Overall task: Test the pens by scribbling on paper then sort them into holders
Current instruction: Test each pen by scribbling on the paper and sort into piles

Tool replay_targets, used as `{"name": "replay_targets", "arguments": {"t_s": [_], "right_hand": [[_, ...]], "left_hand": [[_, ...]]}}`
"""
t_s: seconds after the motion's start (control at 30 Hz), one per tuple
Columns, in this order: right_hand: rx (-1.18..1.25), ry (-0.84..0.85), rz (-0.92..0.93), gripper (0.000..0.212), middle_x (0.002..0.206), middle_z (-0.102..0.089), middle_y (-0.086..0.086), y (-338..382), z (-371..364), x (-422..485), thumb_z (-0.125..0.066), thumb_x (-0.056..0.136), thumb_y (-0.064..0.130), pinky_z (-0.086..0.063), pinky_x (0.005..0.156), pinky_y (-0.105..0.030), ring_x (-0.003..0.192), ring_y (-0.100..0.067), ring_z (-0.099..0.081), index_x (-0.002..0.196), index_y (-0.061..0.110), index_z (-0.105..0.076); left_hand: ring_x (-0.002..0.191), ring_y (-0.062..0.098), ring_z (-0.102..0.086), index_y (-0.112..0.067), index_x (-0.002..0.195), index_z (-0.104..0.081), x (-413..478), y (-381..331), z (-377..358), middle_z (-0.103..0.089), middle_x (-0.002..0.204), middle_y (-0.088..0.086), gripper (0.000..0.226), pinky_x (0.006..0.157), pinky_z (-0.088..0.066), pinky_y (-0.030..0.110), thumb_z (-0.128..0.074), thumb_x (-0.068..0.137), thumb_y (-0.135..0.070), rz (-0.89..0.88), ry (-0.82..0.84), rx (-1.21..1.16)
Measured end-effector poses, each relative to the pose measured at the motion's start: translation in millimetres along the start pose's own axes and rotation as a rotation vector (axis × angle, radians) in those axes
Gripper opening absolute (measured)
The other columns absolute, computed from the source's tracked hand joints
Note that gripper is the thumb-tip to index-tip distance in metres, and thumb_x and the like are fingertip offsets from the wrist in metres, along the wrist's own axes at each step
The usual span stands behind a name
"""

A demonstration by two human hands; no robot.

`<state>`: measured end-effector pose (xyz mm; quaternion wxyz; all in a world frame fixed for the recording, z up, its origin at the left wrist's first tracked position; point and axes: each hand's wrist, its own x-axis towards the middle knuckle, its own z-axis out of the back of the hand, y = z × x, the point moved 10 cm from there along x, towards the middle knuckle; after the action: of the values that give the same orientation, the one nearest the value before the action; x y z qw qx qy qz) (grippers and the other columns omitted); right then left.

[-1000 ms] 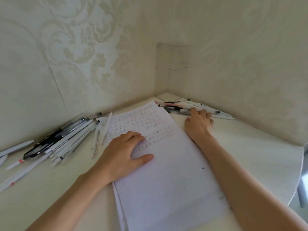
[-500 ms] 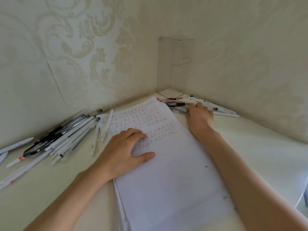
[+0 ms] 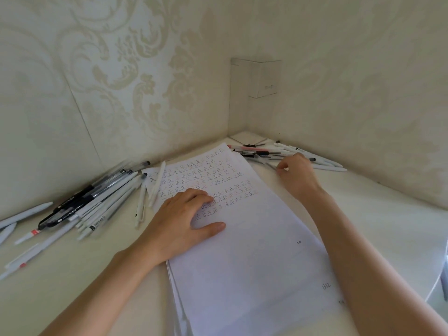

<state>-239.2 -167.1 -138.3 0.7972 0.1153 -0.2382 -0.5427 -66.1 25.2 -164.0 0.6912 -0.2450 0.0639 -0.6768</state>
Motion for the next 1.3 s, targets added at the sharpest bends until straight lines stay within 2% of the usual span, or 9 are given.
{"name": "replay_targets", "arguments": {"t_s": [0.23,0.33,0.43,0.67,0.77,0.9,1.0,1.13,1.3], "right_hand": [[0.558,-0.115,-0.005,0.012,0.091,-0.07,-0.007,24.3,27.2,-13.9,-0.054,0.092,0.006,-0.037,0.06,-0.019,0.079,-0.015,-0.058,0.094,0.006,-0.067],[1.046,0.074,-0.021,0.02,0.083,-0.071,-0.003,52.8,14.7,-25.1,-0.055,0.092,0.002,-0.05,0.075,-0.024,0.077,-0.011,-0.065,0.111,0.009,-0.055],[1.352,0.306,0.026,0.028,0.087,-0.069,-0.01,86.6,-0.7,-41.0,-0.052,0.092,-0.004,-0.056,0.073,-0.025,0.079,-0.016,-0.067,0.12,0.003,-0.051],[1.347,0.604,-0.024,0.007,0.084,-0.068,-0.008,118.5,-41.4,-71.8,-0.063,0.086,0.003,-0.055,0.069,-0.024,0.081,-0.019,-0.068,0.092,0.004,-0.061],[1.197,0.622,-0.001,0.008,0.073,-0.062,0.002,120.0,-51.6,-77.0,-0.067,0.084,0.011,-0.042,0.061,-0.023,0.071,-0.011,-0.058,0.088,0.011,-0.06],[1.308,0.594,-0.047,0.008,0.066,-0.058,-0.001,120.9,-51.9,-77.1,-0.058,0.09,0.01,-0.037,0.052,-0.021,0.059,-0.012,-0.051,0.082,0.012,-0.057],[1.316,0.597,-0.038,0.012,0.066,-0.063,-0.005,123.6,-53.5,-79.2,-0.057,0.091,0.01,-0.041,0.053,-0.021,0.058,-0.013,-0.056,0.079,0.012,-0.056],[1.341,0.64,-0.007,0.019,0.065,-0.062,-0.005,129.2,-58.3,-83.5,-0.052,0.095,0.014,-0.042,0.057,-0.022,0.059,-0.013,-0.055,0.081,0.008,-0.063],[1.329,0.59,0.079,0.023,0.062,-0.061,-0.003,133.4,-52.7,-82.0,-0.051,0.096,0.012,-0.045,0.057,-0.02,0.058,-0.011,-0.054,0.079,0.004,-0.064]], "left_hand": [[0.114,0.001,-0.039,-0.028,0.124,-0.052,-0.9,-2.3,6.0,-0.043,0.121,-0.022,0.097,0.099,-0.027,0.02,-0.023,0.059,-0.092,-0.017,-0.052,-0.035],[0.111,0.005,-0.046,-0.023,0.116,-0.058,-2.3,-2.0,19.3,-0.051,0.115,-0.017,0.077,0.1,-0.033,0.025,-0.036,0.069,-0.08,-0.006,-0.173,-0.067],[0.106,0.005,-0.05,-0.022,0.111,-0.06,-4.8,0.7,32.2,-0.057,0.111,-0.015,0.066,0.095,-0.035,0.025,-0.036,0.074,-0.072,0.049,-0.259,-0.098],[0.086,0.012,-0.059,-0.016,0.101,-0.06,-8.6,-0.9,45.3,-0.064,0.092,-0.007,0.043,0.074,-0.047,0.033,-0.05,0.085,-0.055,0.089,-0.338,-0.207],[0.082,0.011,-0.06,-0.016,0.097,-0.06,-8.7,0.9,44.7,-0.066,0.089,-0.006,0.018,0.073,-0.048,0.033,-0.055,0.091,-0.032,0.099,-0.338,-0.186],[0.087,0.014,-0.058,-0.01,0.103,-0.056,-9.4,4.6,45.6,-0.062,0.094,-0.002,0.013,0.074,-0.042,0.024,-0.052,0.094,-0.018,0.114,-0.364,-0.153],[0.091,0.013,-0.055,-0.009,0.109,-0.053,-7.3,3.3,41.9,-0.059,0.099,-0.001,0.019,0.076,-0.04,0.022,-0.046,0.096,-0.021,0.122,-0.33,-0.157],[0.066,0.017,-0.052,-0.011,0.091,-0.057,-7.1,-2.5,45.1,-0.056,0.071,-0.002,0.025,0.063,-0.041,0.033,-0.042,0.097,-0.029,0.091,-0.309,-0.123],[0.047,0.01,-0.044,-0.018,0.087,-0.058,-9.4,-6.8,52.6,-0.052,0.054,-0.001,0.031,0.049,-0.032,0.028,-0.039,0.096,-0.041,0.086,-0.35,-0.042]]}}
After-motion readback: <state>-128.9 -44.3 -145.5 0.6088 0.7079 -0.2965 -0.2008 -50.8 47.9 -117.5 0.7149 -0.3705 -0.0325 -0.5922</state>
